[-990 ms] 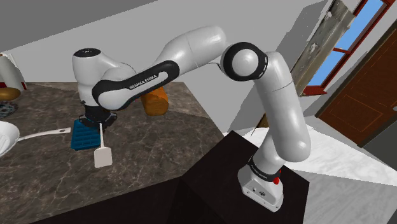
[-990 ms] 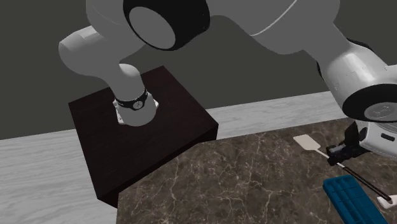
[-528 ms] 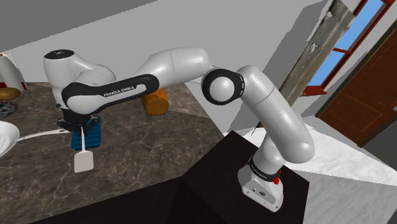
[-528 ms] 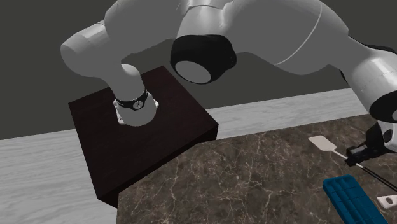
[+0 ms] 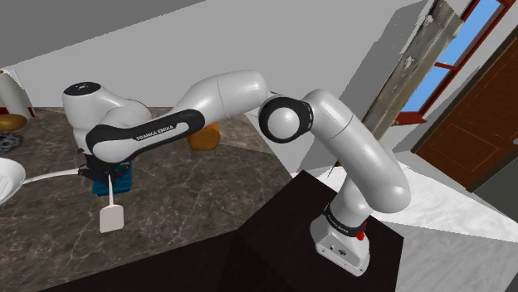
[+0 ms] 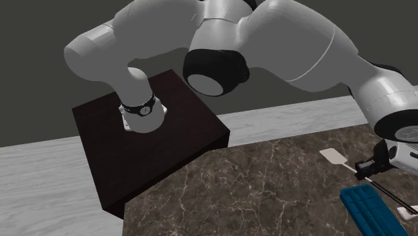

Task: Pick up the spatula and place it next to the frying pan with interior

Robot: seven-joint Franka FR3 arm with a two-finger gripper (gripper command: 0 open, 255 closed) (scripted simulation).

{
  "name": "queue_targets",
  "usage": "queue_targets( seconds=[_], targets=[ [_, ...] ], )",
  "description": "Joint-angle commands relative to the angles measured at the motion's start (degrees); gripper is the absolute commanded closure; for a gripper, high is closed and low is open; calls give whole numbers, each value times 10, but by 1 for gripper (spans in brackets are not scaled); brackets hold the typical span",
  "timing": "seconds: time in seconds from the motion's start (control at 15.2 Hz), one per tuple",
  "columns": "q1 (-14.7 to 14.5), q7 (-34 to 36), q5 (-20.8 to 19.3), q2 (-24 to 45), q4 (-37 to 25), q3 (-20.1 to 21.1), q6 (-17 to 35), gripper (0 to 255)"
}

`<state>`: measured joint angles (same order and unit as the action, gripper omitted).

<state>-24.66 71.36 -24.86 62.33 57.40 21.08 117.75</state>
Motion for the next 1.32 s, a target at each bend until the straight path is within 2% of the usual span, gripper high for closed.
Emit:
queue_targets(
  seconds=[0.0,0.66,1.12,1.19,1.25],
  targets=[
    [-3,0,-1,13,-9,-2,5,255],
    [-12,0,-8,71,-39,-12,35,255],
    [-12,0,-8,71,-39,-12,35,255],
    [-12,0,-8,72,-41,-12,34,0],
    [-11,0,-9,71,-37,-12,36,0]
  ],
)
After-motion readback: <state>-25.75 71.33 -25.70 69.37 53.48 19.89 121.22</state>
